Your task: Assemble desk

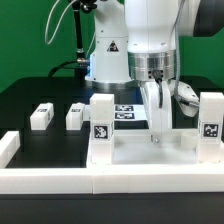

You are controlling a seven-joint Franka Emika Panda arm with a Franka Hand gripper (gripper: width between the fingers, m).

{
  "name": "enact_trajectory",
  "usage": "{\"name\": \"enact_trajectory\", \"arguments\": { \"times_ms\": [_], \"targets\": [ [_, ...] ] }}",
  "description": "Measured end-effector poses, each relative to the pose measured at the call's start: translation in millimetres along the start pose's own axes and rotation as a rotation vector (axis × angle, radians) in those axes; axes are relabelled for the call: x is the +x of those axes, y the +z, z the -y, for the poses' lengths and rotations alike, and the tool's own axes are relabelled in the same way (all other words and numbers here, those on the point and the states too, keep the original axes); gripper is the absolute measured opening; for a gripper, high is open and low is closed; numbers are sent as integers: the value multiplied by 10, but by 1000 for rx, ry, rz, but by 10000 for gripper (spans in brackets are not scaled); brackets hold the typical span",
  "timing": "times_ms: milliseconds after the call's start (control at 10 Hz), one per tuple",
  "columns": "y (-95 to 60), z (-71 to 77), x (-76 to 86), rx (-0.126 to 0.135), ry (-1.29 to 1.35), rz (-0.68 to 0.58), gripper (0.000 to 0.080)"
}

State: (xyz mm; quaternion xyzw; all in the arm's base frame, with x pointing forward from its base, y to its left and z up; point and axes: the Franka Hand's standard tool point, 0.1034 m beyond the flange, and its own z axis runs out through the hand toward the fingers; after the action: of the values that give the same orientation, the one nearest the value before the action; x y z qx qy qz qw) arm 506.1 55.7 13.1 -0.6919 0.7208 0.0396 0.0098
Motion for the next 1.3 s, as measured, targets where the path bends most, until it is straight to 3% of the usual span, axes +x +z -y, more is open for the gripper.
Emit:
{"name": "enact_trajectory", "arguments": {
  "times_ms": [200, 300, 400, 1300],
  "targets": [
    [1, 0, -1, 0, 0, 0, 261],
    [1, 0, -2, 0, 0, 0, 261],
    [1, 0, -2, 0, 0, 0, 86],
    [-12, 23, -6, 10, -3, -2, 62]
  ]
}}
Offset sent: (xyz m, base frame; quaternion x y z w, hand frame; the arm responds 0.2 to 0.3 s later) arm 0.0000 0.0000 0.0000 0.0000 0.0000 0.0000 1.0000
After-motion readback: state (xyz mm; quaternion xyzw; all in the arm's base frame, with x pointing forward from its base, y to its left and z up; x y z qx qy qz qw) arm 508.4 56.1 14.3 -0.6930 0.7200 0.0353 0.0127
